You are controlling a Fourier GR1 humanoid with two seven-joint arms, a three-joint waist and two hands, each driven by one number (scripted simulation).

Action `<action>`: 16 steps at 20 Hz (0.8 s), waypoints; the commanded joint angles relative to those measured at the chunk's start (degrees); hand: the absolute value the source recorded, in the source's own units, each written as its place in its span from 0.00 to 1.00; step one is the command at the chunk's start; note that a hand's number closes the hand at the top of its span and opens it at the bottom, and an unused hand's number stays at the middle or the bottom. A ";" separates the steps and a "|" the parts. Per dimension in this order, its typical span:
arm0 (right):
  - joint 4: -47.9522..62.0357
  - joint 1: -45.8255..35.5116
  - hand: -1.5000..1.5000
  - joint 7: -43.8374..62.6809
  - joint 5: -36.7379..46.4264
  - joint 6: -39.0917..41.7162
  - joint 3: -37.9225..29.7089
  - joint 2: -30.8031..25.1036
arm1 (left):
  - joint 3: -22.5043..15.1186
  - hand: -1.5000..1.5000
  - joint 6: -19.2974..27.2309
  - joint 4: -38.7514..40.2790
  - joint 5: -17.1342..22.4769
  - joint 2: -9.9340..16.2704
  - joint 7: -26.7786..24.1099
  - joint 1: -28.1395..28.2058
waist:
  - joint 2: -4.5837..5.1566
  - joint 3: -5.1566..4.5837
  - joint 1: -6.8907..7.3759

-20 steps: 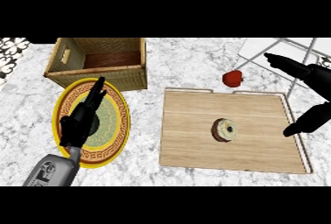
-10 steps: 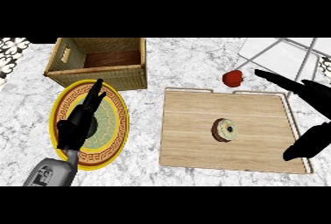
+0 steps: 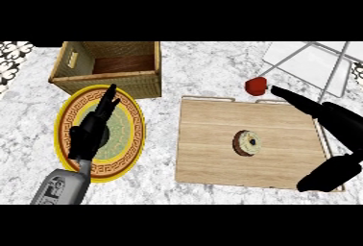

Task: Pick the cupcake from the tray and place it in the tiered shelf

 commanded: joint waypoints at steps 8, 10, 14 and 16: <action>1.31 0.46 0.00 -0.28 8.19 3.39 -1.30 7.84 | 3.17 0.50 -3.36 0.72 -2.89 -2.75 3.13 -3.58 | 0.10 -0.02 0.13; 0.78 1.92 0.00 -0.36 10.14 2.70 -1.57 9.82 | 2.06 0.50 -3.29 -2.31 -3.63 -3.81 0.75 2.47 | 0.06 -0.02 0.26; -3.79 4.79 0.00 0.99 11.16 4.97 -2.36 9.79 | 2.12 0.50 -2.26 1.91 -5.91 -5.78 -2.50 2.50 | 0.06 -0.03 0.05; -5.46 4.40 0.00 5.19 11.80 5.26 -1.11 12.77 | 3.85 0.50 -4.55 -4.55 -4.98 -3.43 2.76 2.24 | 0.03 -0.03 0.16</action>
